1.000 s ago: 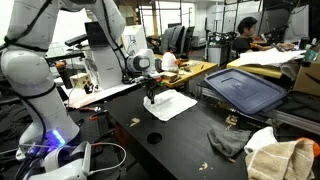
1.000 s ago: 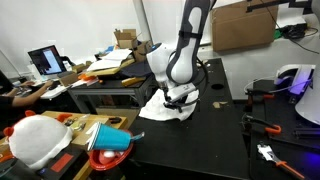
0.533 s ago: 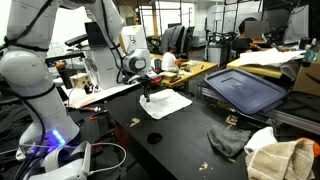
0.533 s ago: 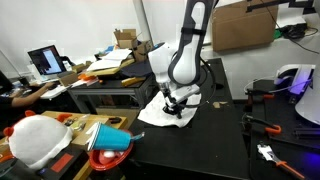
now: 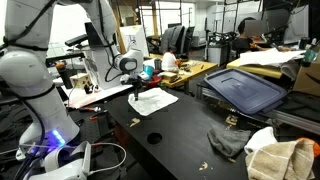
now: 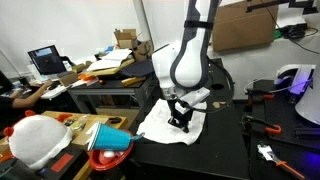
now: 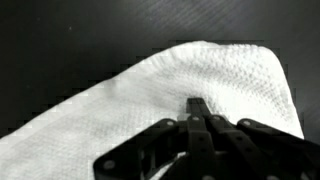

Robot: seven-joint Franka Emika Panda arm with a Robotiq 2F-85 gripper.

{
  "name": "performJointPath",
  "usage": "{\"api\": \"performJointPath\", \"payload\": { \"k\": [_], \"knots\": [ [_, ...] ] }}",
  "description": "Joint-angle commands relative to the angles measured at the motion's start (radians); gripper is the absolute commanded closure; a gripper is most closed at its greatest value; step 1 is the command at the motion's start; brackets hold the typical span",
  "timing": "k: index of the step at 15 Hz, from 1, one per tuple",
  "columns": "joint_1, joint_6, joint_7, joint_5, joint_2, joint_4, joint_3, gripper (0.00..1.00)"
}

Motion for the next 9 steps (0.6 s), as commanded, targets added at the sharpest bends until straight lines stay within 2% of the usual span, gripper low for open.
{"api": "performJointPath", "payload": {
  "k": [1,9],
  "knots": [
    [-0.019,-0.005,-0.127,0.101,-0.029,-0.092,0.07,1.0],
    [-0.036,-0.095,-0.3,0.268,-0.08,-0.197,0.179,1.0]
  ]
}}
